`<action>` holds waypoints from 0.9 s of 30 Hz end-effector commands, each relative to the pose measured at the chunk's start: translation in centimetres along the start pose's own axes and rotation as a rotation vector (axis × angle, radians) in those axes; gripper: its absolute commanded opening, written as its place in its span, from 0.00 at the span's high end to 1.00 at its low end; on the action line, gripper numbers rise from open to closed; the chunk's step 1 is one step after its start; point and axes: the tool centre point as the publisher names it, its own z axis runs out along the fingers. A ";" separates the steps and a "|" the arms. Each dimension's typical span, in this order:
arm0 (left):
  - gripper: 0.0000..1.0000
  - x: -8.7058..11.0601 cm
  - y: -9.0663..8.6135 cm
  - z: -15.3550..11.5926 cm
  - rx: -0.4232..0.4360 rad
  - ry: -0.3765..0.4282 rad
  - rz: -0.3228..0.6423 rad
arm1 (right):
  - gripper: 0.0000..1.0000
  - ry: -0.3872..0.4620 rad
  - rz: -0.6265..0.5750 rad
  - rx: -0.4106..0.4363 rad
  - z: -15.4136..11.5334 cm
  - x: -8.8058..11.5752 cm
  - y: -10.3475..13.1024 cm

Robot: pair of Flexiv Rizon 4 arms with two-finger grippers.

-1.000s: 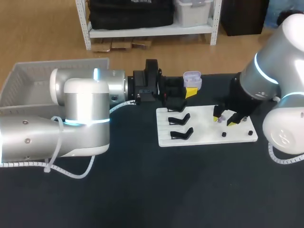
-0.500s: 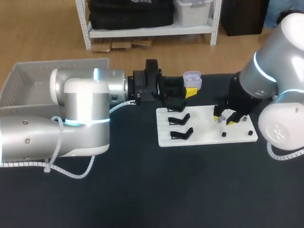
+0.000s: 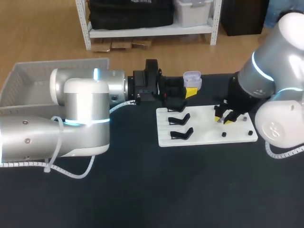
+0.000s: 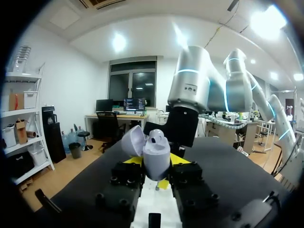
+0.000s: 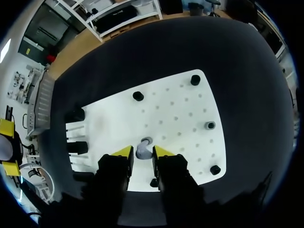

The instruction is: Pick up each earbud case from the left stands, insert the matching earbuds, close the lid, and place the case in the box.

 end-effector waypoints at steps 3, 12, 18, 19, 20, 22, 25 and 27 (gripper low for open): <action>1.00 0.2 -0.1 0.0 -0.006 -0.007 0.004 | 0.97 0.000 0.005 0.005 0.0 -0.1 0.1; 1.00 0.2 -0.1 0.0 -0.006 -0.007 0.004 | 1.00 0.001 0.030 0.006 -0.8 0.0 0.3; 1.00 0.2 -0.1 0.0 -0.006 -0.007 0.004 | 1.00 -0.001 0.037 0.000 -2.5 0.1 0.6; 1.00 0.2 -0.1 0.0 -0.006 -0.007 0.004 | 1.00 0.003 0.030 0.002 -2.9 0.2 0.6; 1.00 0.2 -0.1 0.0 -0.006 -0.007 0.004 | 1.00 0.007 0.027 -0.002 -3.4 0.3 0.7; 1.00 0.2 -0.1 0.0 -0.006 -0.007 0.004 | 1.00 0.024 0.011 0.006 -4.3 0.5 0.7; 1.00 0.2 -0.1 0.0 -0.006 -0.007 0.004 | 1.00 0.057 -0.025 0.028 -5.8 0.7 0.7; 1.00 0.2 -0.1 0.0 -0.006 -0.007 0.004 | 1.00 0.076 -0.042 0.023 -7.0 0.9 0.9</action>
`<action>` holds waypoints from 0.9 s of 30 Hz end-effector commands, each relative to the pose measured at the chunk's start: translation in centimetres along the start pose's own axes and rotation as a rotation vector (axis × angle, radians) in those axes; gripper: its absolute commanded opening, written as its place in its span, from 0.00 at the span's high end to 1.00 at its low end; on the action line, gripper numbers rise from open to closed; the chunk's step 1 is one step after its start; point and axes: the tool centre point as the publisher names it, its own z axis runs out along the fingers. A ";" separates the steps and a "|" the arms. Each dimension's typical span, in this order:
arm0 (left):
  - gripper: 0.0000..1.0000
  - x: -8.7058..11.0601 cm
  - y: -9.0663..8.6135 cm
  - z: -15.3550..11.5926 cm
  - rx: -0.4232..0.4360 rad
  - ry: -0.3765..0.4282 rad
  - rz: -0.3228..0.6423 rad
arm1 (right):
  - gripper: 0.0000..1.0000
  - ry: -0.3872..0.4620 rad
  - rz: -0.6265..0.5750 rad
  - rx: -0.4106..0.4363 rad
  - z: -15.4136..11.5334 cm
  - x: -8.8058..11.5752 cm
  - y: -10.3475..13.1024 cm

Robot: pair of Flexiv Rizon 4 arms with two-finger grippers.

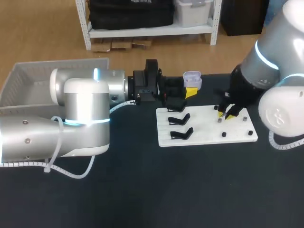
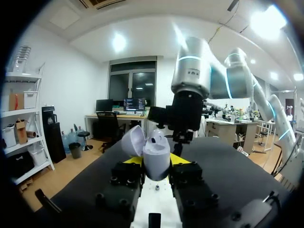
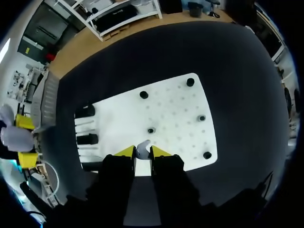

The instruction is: Pick up each earbud case from the left stands, insert the matching earbuds, close the lid, and place the case in the box.

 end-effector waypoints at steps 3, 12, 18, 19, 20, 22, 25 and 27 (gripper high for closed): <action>1.00 0.2 -0.1 0.0 -0.005 -0.007 0.004 | 1.00 0.046 -0.056 -0.005 -5.0 0.4 0.4; 1.00 0.2 -0.1 0.0 -0.005 -0.007 0.004 | 1.00 0.075 -0.204 0.001 -10.2 0.9 3.6; 1.00 0.2 -0.1 0.0 -0.005 -0.007 0.004 | 1.00 0.078 -0.308 -0.026 -12.7 0.8 6.9; 1.00 0.2 -0.1 0.0 -0.005 -0.007 0.004 | 1.00 0.081 -0.323 -0.032 -13.1 0.8 7.4; 1.00 0.2 -0.1 0.0 -0.005 -0.007 0.004 | 1.00 0.078 -0.341 -0.039 -13.5 0.7 7.9; 1.00 0.2 -0.1 0.0 -0.005 -0.007 0.004 | 1.00 0.076 -0.376 -0.054 -14.1 0.5 8.9; 1.00 0.2 -0.1 0.0 -0.005 -0.007 0.004 | 1.00 0.078 -0.437 -0.068 -14.6 0.3 10.3; 1.00 0.2 -0.1 0.0 -0.005 -0.007 0.004 | 1.00 0.098 -0.478 -0.080 -14.6 0.2 11.0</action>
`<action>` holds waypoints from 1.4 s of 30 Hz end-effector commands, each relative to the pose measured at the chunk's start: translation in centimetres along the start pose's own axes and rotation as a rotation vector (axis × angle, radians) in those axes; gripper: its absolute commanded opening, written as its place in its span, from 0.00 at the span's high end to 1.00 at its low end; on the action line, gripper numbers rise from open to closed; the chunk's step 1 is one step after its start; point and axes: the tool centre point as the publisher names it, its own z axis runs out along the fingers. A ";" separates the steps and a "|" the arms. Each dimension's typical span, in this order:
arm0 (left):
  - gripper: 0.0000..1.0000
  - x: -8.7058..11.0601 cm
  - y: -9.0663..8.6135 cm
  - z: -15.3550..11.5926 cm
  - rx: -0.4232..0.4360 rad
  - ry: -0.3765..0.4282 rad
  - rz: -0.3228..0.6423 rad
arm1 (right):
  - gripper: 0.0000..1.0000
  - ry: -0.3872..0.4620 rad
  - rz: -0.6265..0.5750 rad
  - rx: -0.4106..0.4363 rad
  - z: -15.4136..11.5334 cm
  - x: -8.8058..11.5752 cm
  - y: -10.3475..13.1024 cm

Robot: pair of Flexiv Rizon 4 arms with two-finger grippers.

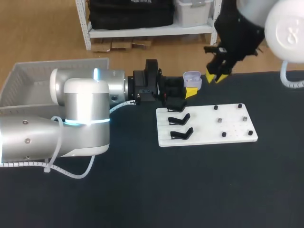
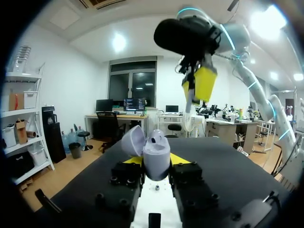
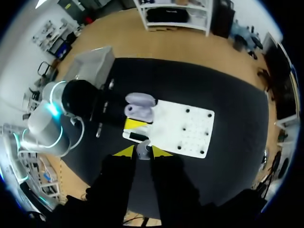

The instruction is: Pick up each earbud case from the left stands, insert the matching earbuds, close the lid, and place the case in the box.

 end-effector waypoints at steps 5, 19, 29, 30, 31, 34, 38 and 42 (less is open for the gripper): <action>1.00 0.2 -0.1 0.0 -0.005 -0.007 0.004 | 1.00 0.098 -0.184 0.009 0.5 -1.3 2.0; 1.00 0.2 -0.1 0.0 -0.005 -0.007 0.004 | 1.00 0.156 -0.348 0.022 2.2 -3.0 2.5; 1.00 0.2 -0.1 0.0 -0.005 -0.007 0.004 | 1.00 0.164 -0.354 0.027 3.5 -4.0 2.2; 1.00 0.2 -0.1 0.0 -0.005 -0.007 0.004 | 1.00 0.165 -0.354 0.027 3.6 -4.1 2.2; 1.00 0.2 -0.1 0.0 -0.005 -0.007 0.004 | 1.00 0.165 -0.353 0.027 3.6 -4.2 2.2; 1.00 0.2 -0.1 0.0 -0.005 -0.007 0.004 | 1.00 0.166 -0.351 0.028 4.0 -4.4 2.0; 1.00 0.2 -0.1 0.0 -0.005 -0.007 0.004 | 1.00 0.169 -0.348 0.031 4.3 -4.6 1.8; 1.00 0.2 -0.1 0.0 -0.005 -0.007 0.004 | 1.00 0.173 -0.348 0.030 4.3 -4.5 1.8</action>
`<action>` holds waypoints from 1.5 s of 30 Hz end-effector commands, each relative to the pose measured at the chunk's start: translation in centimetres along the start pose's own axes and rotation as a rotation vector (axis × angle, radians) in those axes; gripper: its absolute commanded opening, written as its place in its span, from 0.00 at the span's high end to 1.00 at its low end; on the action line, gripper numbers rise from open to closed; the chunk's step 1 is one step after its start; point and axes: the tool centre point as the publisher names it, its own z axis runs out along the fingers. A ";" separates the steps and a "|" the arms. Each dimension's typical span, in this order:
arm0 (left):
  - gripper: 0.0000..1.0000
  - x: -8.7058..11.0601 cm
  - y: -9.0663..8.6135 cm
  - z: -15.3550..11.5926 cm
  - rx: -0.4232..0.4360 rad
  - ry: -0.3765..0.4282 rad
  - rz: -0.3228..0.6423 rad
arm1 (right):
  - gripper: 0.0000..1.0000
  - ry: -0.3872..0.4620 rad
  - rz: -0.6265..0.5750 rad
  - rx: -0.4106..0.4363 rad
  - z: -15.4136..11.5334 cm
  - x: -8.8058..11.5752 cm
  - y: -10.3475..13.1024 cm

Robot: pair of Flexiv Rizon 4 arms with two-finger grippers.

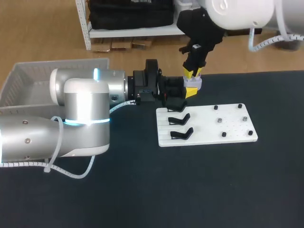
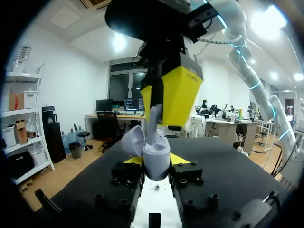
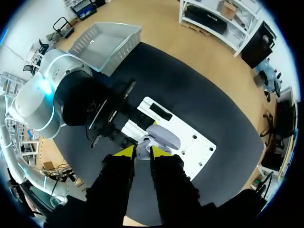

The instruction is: Pick up each earbud case from the left stands, insert the matching earbuds, close the lid, and place the case in the box.

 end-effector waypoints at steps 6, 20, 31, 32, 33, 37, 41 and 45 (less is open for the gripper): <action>1.00 0.2 -0.1 0.0 -0.005 -0.007 0.004 | 1.00 0.006 0.004 -0.007 0.2 -0.1 -0.1; 1.00 0.2 -0.1 0.0 -0.005 -0.007 0.004 | 1.00 0.015 0.005 -0.009 0.5 -0.1 0.0; 1.00 0.2 -0.1 0.0 -0.005 -0.007 0.004 | 1.00 0.017 -0.001 -0.011 0.8 0.0 0.1; 1.00 0.2 -0.1 0.0 -0.005 -0.007 0.004 | 1.00 0.017 -0.001 -0.009 0.9 0.0 0.1; 1.00 0.2 -0.1 0.0 -0.005 -0.007 0.004 | 1.00 0.019 -0.004 -0.004 0.9 0.1 0.1; 1.00 0.2 -0.1 0.0 -0.005 -0.007 0.004 | 1.00 0.026 -0.015 0.006 1.2 0.3 0.2; 1.00 0.2 -0.1 0.0 -0.005 -0.007 0.004 | 1.00 0.029 -0.023 0.017 1.3 0.5 0.2; 1.00 0.2 -0.1 0.0 -0.005 -0.007 0.004 | 1.00 0.032 -0.027 0.024 1.6 0.7 0.3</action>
